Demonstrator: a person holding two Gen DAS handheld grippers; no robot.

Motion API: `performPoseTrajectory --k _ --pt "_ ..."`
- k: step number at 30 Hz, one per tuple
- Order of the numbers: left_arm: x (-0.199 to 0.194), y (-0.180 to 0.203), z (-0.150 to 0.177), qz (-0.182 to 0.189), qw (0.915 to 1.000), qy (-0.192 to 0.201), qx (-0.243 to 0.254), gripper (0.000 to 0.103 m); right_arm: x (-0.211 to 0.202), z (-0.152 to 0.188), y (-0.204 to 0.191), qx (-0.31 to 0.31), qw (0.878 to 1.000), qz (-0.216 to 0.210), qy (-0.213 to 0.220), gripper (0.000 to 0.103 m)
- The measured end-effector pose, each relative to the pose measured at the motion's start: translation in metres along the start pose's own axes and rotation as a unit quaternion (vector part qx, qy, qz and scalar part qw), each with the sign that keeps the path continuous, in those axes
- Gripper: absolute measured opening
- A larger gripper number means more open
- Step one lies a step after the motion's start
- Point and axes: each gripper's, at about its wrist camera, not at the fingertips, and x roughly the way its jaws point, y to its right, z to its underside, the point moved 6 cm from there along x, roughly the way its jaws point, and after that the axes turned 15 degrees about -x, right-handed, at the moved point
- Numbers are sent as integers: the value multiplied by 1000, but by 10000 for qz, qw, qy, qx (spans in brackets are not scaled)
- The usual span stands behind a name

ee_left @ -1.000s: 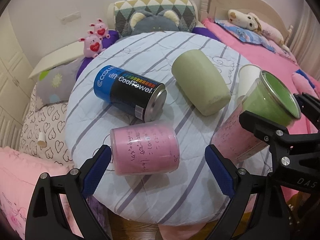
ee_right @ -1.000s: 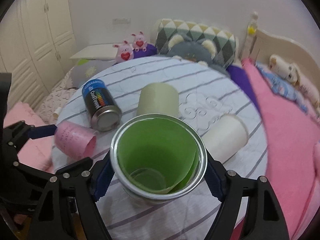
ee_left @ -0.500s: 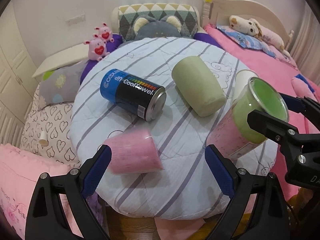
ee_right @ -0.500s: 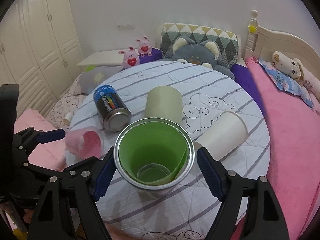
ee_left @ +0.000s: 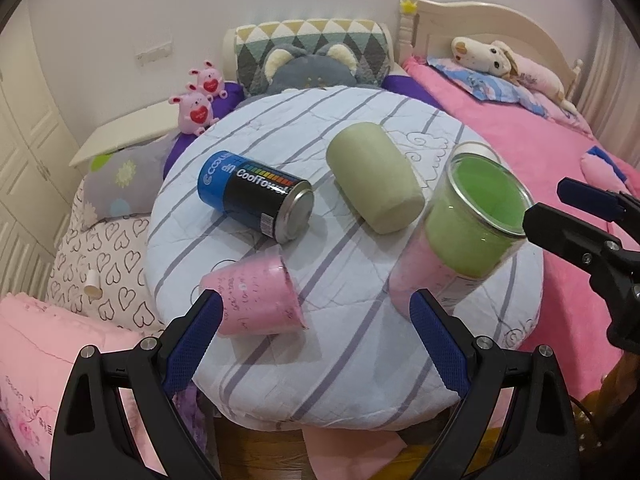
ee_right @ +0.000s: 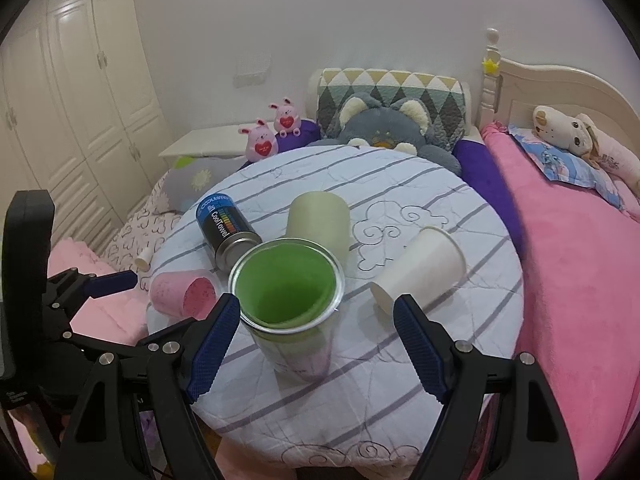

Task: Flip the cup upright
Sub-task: 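Set the jar upright on the table with the right tool and release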

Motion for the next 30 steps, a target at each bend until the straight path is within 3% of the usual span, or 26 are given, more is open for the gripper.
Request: performPoseTrajectory --k 13,17,26,30 --pt "-13 34 23 -249 9987 390 196 98 -24 31 22 52 9990 362 244 80" --pt "-17 47 33 -155 9983 522 227 99 -29 41 27 15 9985 411 373 80" --pt "-17 64 48 -430 9941 960 264 101 -51 62 47 -95 9874 1263 953 80" --pt "-18 67 52 -369 9922 1173 195 101 -57 70 53 -97 9841 1333 1174 80"
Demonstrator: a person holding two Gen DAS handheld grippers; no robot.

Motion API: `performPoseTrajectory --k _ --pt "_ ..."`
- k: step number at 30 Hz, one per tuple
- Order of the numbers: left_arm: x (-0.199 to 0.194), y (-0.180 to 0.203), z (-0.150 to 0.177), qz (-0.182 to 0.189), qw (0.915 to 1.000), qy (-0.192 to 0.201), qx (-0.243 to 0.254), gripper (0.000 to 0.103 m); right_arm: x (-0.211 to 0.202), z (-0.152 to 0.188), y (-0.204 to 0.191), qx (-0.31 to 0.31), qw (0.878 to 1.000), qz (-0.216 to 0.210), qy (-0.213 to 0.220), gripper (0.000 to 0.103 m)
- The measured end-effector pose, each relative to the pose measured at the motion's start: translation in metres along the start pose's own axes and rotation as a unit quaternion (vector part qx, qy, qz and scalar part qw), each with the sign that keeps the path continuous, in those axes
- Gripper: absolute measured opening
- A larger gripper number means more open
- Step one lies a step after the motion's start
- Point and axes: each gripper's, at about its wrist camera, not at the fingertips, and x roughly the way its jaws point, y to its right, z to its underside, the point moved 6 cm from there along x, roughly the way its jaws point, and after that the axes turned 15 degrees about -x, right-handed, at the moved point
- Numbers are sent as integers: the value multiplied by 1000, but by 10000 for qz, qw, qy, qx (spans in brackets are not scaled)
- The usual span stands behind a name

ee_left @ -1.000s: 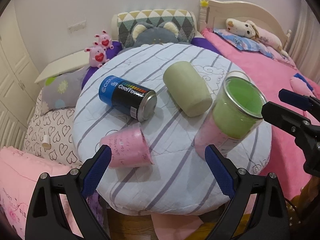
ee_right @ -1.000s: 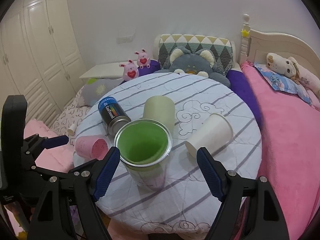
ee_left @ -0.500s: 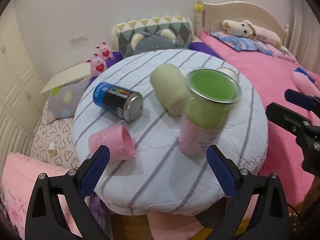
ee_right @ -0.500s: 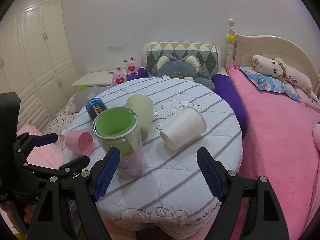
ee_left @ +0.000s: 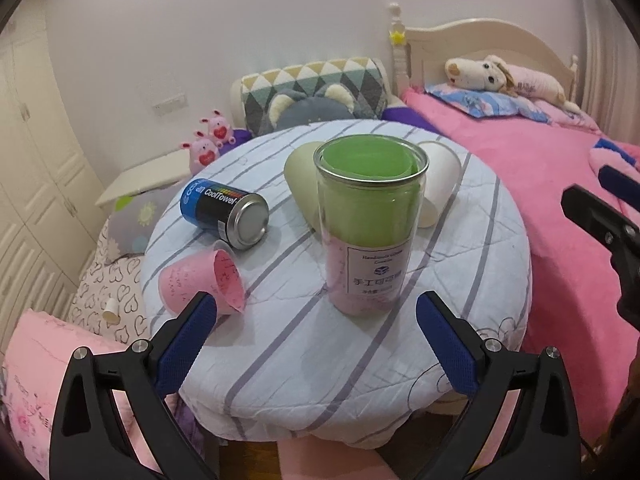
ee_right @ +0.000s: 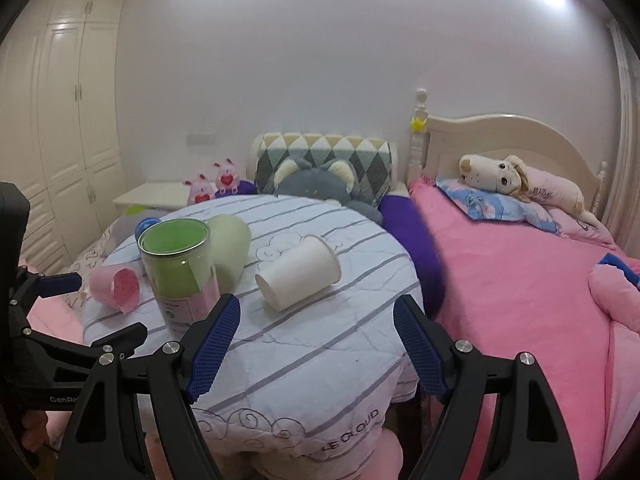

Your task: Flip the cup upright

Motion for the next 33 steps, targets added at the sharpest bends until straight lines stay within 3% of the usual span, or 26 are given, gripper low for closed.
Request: performPoseTrajectory --k 11,25,33 --pt "-33 14 8 282 9935 1096 -125 102 -8 23 -7 -86 9996 -53 248 80" --pt "-48 4 27 393 9882 1418 -431 102 -30 32 -17 -35 9970 89 765 80" --pt "-67 -9 33 356 9793 1878 -665 102 -34 35 -20 -8 9962 47 868 80"
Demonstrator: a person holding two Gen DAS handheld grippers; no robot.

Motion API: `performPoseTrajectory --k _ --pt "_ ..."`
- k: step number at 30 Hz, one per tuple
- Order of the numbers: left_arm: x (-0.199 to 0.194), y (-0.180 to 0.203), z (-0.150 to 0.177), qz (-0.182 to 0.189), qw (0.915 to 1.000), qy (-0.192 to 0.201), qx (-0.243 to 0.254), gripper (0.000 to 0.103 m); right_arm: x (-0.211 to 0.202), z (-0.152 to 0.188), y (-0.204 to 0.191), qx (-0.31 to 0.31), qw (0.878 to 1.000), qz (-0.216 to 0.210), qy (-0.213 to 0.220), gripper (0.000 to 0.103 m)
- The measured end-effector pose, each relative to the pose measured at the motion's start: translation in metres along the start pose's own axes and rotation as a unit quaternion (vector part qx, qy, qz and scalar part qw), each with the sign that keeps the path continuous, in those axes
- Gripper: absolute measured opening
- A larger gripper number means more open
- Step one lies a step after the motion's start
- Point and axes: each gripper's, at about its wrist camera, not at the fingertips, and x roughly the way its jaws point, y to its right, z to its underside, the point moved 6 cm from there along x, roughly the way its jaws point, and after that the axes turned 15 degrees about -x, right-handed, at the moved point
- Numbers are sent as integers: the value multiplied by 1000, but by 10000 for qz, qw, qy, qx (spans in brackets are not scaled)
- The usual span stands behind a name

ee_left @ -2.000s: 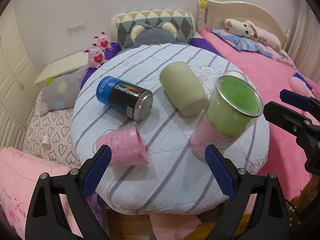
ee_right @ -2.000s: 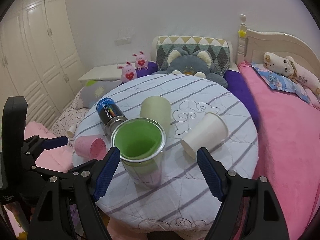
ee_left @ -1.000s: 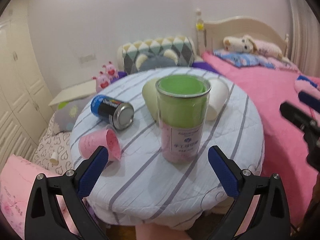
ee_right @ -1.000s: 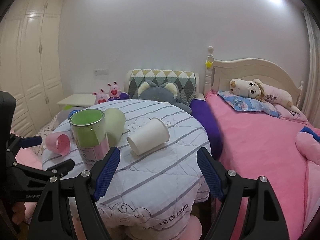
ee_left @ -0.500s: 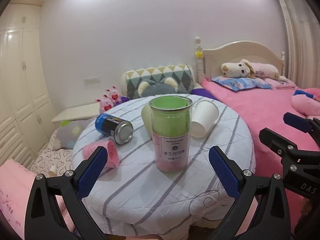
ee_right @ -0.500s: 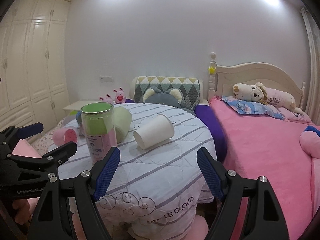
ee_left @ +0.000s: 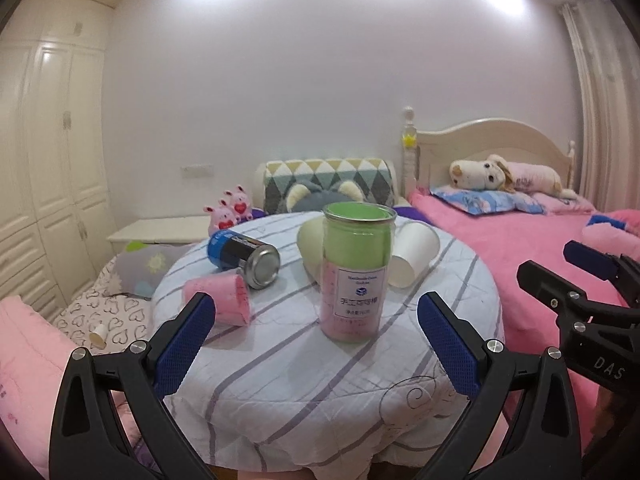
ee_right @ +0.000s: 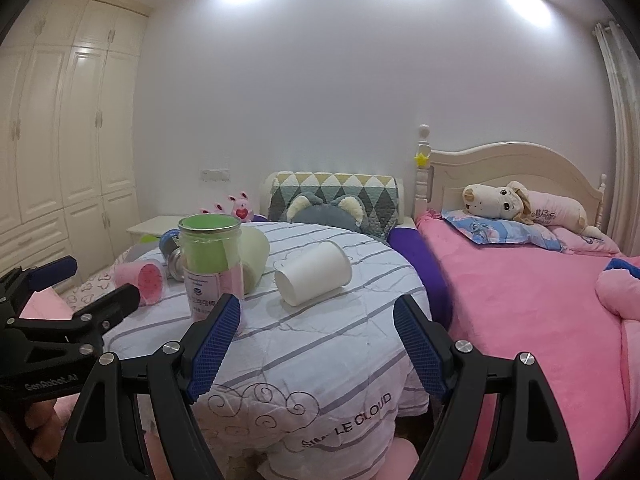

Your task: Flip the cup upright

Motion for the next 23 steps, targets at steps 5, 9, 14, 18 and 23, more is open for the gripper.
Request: performPoseTrajectory --k 5,9,14,18,23 --pt "-4 -5 0 -35 9999 87 -56 102 -3 -2 -2 -39 10000 20 49 80" --pt "-4 -5 2 -1 10000 25 -35 102 -7 -4 -2 -61 9999 37 96 80" --pt "-2 -4 5 -31 10000 -32 9 102 -6 -5 -3 -103 9999 49 96 80" --pt "-2 -3 5 -50 10000 -49 19 102 -6 -5 -4 -159 9998 70 74 81" --pt "-1 -4 5 -43 10000 -44 20 102 -5 -4 -5 -205 9998 41 32 80"
